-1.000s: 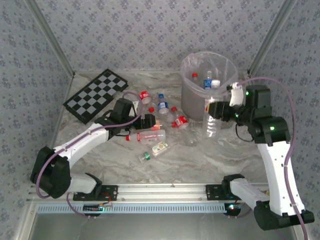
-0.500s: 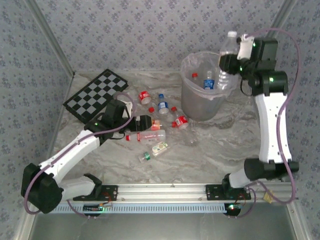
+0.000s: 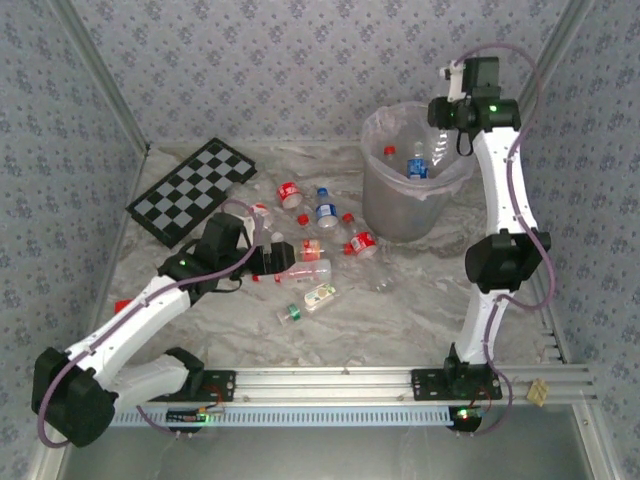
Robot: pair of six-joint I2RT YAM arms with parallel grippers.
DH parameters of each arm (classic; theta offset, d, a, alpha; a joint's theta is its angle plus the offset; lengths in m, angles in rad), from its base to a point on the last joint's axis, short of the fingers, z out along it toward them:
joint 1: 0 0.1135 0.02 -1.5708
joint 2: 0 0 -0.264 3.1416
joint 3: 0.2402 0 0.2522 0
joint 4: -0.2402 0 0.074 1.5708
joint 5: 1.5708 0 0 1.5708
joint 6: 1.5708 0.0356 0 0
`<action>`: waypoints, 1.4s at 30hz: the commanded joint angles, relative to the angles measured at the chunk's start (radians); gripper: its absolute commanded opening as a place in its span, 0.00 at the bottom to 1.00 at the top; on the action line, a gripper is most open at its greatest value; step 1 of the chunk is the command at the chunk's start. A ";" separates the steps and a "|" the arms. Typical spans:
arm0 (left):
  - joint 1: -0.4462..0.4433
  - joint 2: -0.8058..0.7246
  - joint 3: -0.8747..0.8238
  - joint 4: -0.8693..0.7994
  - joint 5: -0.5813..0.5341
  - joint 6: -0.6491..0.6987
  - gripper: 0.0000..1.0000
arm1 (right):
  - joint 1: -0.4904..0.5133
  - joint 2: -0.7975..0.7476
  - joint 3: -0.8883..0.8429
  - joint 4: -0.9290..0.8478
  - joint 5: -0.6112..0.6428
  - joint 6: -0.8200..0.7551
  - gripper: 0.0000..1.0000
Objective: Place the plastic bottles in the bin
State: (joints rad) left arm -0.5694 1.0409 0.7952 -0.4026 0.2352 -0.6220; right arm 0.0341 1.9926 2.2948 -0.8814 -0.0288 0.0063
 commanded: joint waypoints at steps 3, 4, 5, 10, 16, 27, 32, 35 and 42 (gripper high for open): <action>0.001 -0.006 0.010 -0.018 -0.012 -0.005 1.00 | -0.005 -0.050 -0.156 0.047 0.033 -0.038 0.29; 0.002 -0.003 0.013 -0.018 -0.010 -0.004 1.00 | -0.006 -0.059 -0.183 0.055 0.037 -0.040 0.30; 0.001 0.002 0.016 -0.018 -0.009 -0.002 1.00 | -0.007 -0.068 -0.211 0.065 0.037 -0.041 0.33; 0.001 0.023 0.026 -0.003 -0.007 0.002 1.00 | -0.013 -0.094 -0.282 0.092 0.044 -0.037 0.62; 0.001 0.045 0.039 0.001 0.005 0.006 1.00 | -0.010 -0.119 -0.264 0.079 0.048 -0.035 0.79; 0.001 0.047 0.025 0.010 0.000 0.010 1.00 | 0.004 -0.164 -0.147 0.003 0.045 -0.022 0.87; 0.001 0.049 0.027 0.003 -0.004 0.019 1.00 | 0.004 -0.118 -0.069 -0.018 0.055 -0.013 0.66; 0.003 0.050 0.026 0.002 -0.008 0.021 1.00 | -0.003 -0.052 0.007 -0.038 0.040 -0.002 0.55; 0.001 0.043 0.007 0.006 -0.008 0.012 1.00 | 0.016 0.019 -0.053 -0.037 0.051 -0.008 0.46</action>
State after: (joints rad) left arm -0.5694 1.0885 0.7952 -0.4015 0.2352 -0.6178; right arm 0.0383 1.9892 2.2971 -0.8867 0.0124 -0.0067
